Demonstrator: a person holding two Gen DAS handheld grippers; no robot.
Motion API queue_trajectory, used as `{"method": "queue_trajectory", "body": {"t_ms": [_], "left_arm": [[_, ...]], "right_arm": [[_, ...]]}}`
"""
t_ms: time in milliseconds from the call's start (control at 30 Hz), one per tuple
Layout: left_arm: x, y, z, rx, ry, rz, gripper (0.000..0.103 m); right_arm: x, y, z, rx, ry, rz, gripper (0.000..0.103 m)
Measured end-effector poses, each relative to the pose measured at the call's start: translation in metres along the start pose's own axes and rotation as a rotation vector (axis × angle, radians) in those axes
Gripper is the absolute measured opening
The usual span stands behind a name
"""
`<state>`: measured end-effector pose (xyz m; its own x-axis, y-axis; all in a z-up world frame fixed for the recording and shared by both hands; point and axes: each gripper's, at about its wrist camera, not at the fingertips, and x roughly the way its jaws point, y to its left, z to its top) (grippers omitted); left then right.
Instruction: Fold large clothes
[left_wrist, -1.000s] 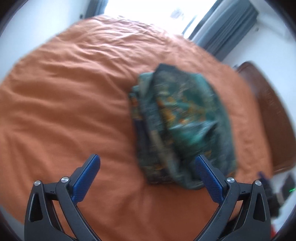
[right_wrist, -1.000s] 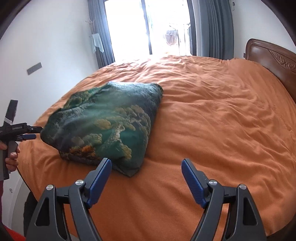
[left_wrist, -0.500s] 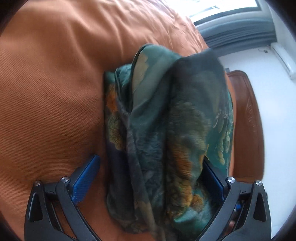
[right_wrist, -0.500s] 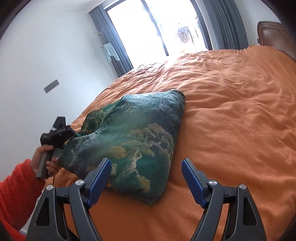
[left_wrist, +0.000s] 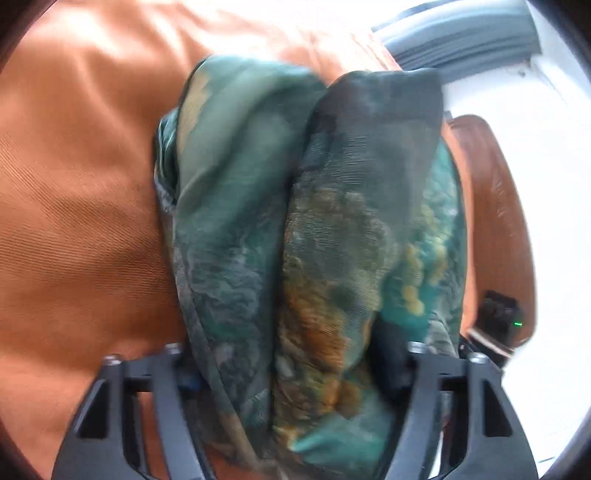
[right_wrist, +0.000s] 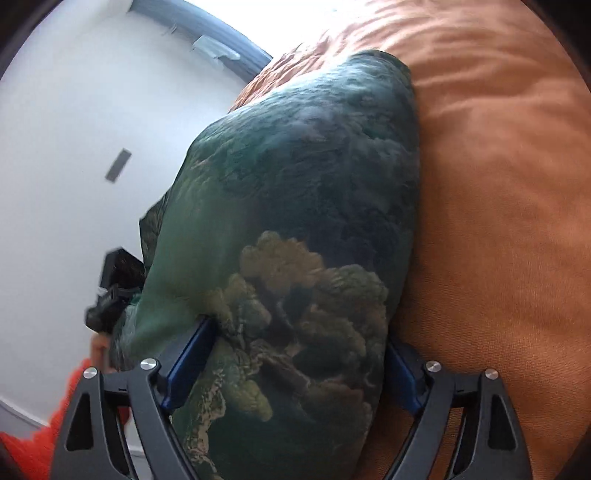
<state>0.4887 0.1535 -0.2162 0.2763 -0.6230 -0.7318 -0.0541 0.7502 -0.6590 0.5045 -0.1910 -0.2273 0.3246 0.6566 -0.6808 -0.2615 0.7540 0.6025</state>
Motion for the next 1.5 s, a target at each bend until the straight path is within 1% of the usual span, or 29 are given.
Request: {"method": "queue_trajectory", "body": {"t_ms": [33, 67, 133, 233, 333, 467, 600, 733, 800, 833, 867, 900, 933, 967, 1000, 1033, 1067, 1100, 1133, 1167, 1200, 1233, 1267, 1300, 1333, 1367, 1400, 1467, 1500], "left_arm": [[-0.005, -0.007, -0.001, 0.015, -0.008, 0.008, 0.055], [-0.010, -0.016, -0.002, 0.031, -0.019, 0.014, 0.053], [-0.022, -0.036, -0.005, 0.064, -0.044, 0.023, 0.053], [-0.032, -0.068, -0.007, 0.108, -0.073, 0.027, 0.053], [-0.034, -0.095, -0.004, 0.148, -0.100, 0.019, 0.053], [-0.021, -0.135, 0.016, 0.204, -0.134, 0.007, 0.053], [-0.004, -0.160, 0.040, 0.228, -0.148, -0.015, 0.053], [0.026, -0.178, 0.071, 0.244, -0.158, -0.017, 0.053], [0.051, -0.179, 0.084, 0.248, -0.148, -0.009, 0.054], [0.052, -0.166, 0.087, 0.244, -0.140, -0.009, 0.059], [0.072, -0.157, 0.092, 0.226, -0.127, 0.001, 0.063], [0.085, -0.148, 0.092, 0.198, -0.110, 0.011, 0.072], [0.107, -0.133, 0.093, 0.153, -0.080, 0.046, 0.077], [0.121, -0.120, 0.092, 0.122, -0.074, 0.057, 0.083], [0.126, -0.112, 0.091, 0.106, -0.085, 0.038, 0.093], [0.125, -0.107, 0.089, 0.095, -0.100, 0.006, 0.096], [0.118, -0.105, 0.087, 0.087, -0.120, -0.037, 0.095], [0.109, -0.105, 0.085, 0.091, -0.128, -0.060, 0.094], [0.096, -0.106, 0.079, 0.109, -0.140, -0.064, 0.094], [0.079, -0.110, 0.075, 0.143, -0.166, -0.050, 0.095], [0.061, -0.115, 0.069, 0.188, -0.204, -0.026, 0.095], [0.047, -0.121, 0.063, 0.229, -0.239, 0.003, 0.095], [0.027, -0.130, 0.052, 0.280, -0.294, 0.060, 0.095], [0.012, -0.138, 0.043, 0.318, -0.341, 0.106, 0.096], [-0.007, -0.149, 0.028, 0.369, -0.414, 0.172, 0.099], [-0.017, -0.160, 0.016, 0.401, -0.471, 0.224, 0.100], [-0.030, -0.175, 0.001, 0.438, -0.551, 0.296, 0.102], [-0.047, -0.197, -0.033, 0.500, -0.698, 0.434, 0.103], [-0.046, -0.206, -0.034, 0.519, -0.754, 0.483, 0.103]], "right_arm": [[-0.002, 0.010, -0.001, -0.043, -0.004, -0.025, 0.078], [-0.006, 0.022, -0.002, -0.090, -0.016, -0.045, 0.077], [-0.017, 0.040, -0.003, -0.153, -0.045, -0.058, 0.076], [-0.036, 0.054, -0.003, -0.185, -0.093, -0.049, 0.076], [-0.058, 0.059, 0.003, -0.195, -0.127, -0.038, 0.076], [-0.085, 0.058, 0.016, -0.226, -0.170, -0.058, 0.076], [-0.106, 0.049, 0.039, -0.249, -0.211, -0.095, 0.076], [-0.121, 0.022, 0.070, -0.244, -0.243, -0.107, 0.076], [-0.120, 0.003, 0.087, -0.234, -0.245, -0.114, 0.076], [-0.115, -0.008, 0.094, -0.222, -0.236, -0.116, 0.076], [-0.115, -0.022, 0.098, -0.207, -0.235, -0.118, 0.076], [-0.110, -0.037, 0.101, -0.185, -0.232, -0.120, 0.076], [-0.104, -0.052, 0.105, -0.158, -0.215, -0.122, 0.076], [-0.092, -0.069, 0.106, -0.115, -0.184, -0.130, 0.076], [-0.080, -0.086, 0.103, -0.072, -0.148, -0.143, 0.078], [-0.071, -0.098, 0.100, -0.043, -0.131, -0.144, 0.085], [-0.067, -0.110, 0.094, -0.008, -0.135, -0.123, 0.087], [-0.070, -0.117, 0.090, 0.024, -0.156, -0.093, 0.092], [-0.076, -0.121, 0.087, 0.054, -0.179, -0.061, 0.096], [-0.085, -0.125, 0.084, 0.084, -0.205, -0.033, 0.097], [-0.095, -0.127, 0.081, 0.097, -0.221, -0.024, 0.097], [-0.109, -0.128, 0.077, 0.098, -0.240, -0.035, 0.097], [-0.121, -0.128, 0.074, 0.090, -0.256, -0.062, 0.098], [-0.136, -0.125, 0.069, 0.071, -0.277, -0.102, 0.098], [-0.149, -0.121, 0.063, 0.048, -0.293, -0.141, 0.098], [-0.163, -0.112, 0.055, 0.011, -0.316, -0.200, 0.098], [-0.176, -0.103, 0.049, -0.026, -0.339, -0.248, 0.098], [-0.202, -0.075, 0.034, -0.118, -0.402, -0.349, 0.098], [-0.213, -0.058, 0.025, -0.161, -0.431, -0.395, 0.098]]}}
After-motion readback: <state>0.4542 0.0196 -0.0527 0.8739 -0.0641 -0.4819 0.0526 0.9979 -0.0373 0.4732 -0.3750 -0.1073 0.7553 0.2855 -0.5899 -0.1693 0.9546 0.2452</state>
